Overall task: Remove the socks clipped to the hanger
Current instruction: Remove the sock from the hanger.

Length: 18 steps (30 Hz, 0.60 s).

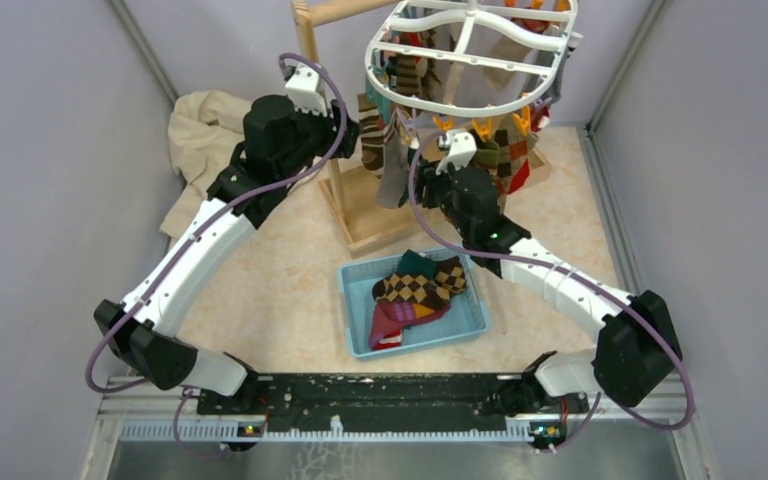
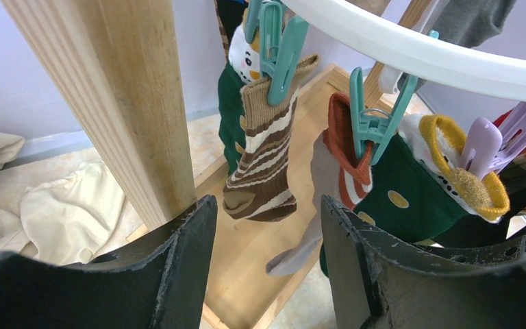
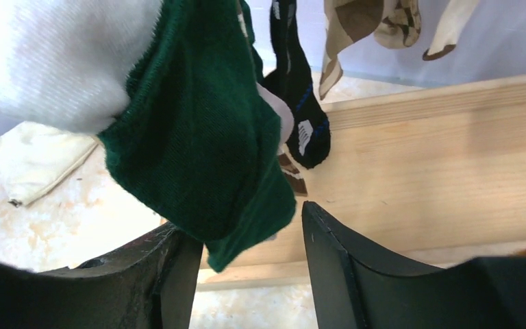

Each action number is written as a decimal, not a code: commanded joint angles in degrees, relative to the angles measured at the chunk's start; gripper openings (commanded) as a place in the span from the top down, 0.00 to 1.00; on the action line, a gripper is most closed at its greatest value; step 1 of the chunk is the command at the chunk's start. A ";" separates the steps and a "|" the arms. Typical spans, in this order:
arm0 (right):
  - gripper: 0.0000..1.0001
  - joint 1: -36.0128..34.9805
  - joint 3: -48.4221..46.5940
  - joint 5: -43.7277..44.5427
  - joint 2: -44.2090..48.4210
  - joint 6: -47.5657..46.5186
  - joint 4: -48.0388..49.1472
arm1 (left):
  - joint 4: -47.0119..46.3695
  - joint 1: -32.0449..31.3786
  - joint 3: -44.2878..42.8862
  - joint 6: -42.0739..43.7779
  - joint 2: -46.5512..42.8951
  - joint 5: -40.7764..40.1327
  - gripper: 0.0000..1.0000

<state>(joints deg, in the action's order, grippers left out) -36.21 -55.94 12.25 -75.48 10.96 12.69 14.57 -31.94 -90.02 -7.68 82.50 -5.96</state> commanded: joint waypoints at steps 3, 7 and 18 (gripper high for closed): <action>0.44 0.38 -2.30 -3.52 -0.63 1.69 6.35 | -1.41 0.62 0.72 -0.68 -1.45 1.15 0.36; 0.39 0.22 -0.37 -4.60 0.59 2.84 9.09 | -0.83 0.59 0.46 -1.21 -2.00 2.05 0.37; 0.51 0.18 -6.27 1.86 -4.33 4.08 4.68 | -0.88 -3.02 0.96 -4.68 -3.81 6.56 0.38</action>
<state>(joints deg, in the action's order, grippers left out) -36.23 -57.60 11.11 -77.82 13.82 16.93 14.61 -32.80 -89.30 -10.57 80.34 -2.07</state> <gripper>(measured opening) 0.518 0.621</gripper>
